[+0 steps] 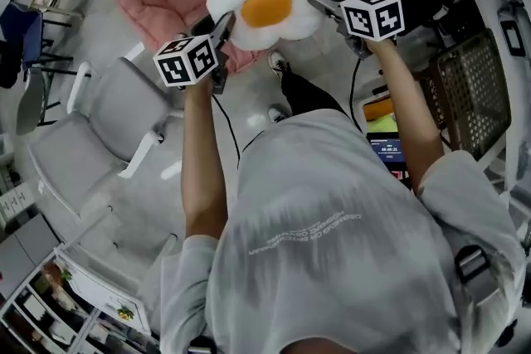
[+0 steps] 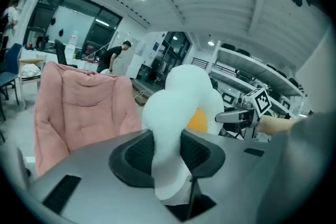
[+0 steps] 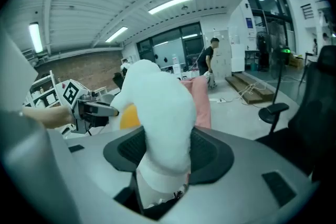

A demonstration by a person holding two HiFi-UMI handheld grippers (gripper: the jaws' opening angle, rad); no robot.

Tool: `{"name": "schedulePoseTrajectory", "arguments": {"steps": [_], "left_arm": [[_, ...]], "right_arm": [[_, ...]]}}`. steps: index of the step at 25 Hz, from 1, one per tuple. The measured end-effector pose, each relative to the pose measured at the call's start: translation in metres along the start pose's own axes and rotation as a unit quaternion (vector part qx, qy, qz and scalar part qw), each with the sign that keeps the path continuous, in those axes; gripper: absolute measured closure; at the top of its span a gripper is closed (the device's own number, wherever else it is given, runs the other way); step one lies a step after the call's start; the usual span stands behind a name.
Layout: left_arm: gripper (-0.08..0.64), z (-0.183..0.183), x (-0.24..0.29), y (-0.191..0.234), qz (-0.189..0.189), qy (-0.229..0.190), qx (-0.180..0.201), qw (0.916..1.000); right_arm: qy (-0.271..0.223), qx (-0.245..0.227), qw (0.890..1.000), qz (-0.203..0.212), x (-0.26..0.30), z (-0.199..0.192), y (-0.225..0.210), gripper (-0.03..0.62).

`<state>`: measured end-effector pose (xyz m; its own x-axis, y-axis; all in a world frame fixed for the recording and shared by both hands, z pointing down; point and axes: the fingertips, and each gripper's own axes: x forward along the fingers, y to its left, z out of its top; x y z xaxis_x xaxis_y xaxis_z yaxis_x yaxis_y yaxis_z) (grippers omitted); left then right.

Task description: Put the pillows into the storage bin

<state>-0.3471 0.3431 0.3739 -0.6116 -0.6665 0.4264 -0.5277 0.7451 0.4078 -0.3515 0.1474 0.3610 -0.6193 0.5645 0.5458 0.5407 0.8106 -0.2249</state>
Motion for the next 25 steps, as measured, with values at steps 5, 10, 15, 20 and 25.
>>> {"name": "schedulePoseTrajectory", "arguments": {"steps": [5, 10, 15, 20, 25], "left_arm": [[0.417, -0.038, 0.047, -0.071, -0.077, 0.050, 0.024, 0.9955], [0.417, -0.073, 0.092, -0.153, -0.155, 0.105, 0.058, 0.9807], [0.417, -0.121, 0.124, -0.247, -0.228, 0.166, 0.100, 0.9543], [0.417, -0.189, 0.152, -0.350, -0.270, 0.220, 0.135, 0.9277], [0.417, -0.269, 0.159, -0.452, -0.290, 0.279, 0.170, 0.8998]], "right_arm": [[0.002, 0.065, 0.995, -0.079, -0.076, -0.071, -0.035, 0.351], [-0.007, 0.127, 0.980, -0.155, -0.161, -0.135, -0.066, 0.351], [-0.024, 0.204, 0.953, -0.224, -0.251, -0.216, -0.080, 0.351], [-0.037, 0.274, 0.921, -0.274, -0.343, -0.309, -0.093, 0.350], [-0.046, 0.357, 0.877, -0.317, -0.433, -0.410, -0.083, 0.350]]}}
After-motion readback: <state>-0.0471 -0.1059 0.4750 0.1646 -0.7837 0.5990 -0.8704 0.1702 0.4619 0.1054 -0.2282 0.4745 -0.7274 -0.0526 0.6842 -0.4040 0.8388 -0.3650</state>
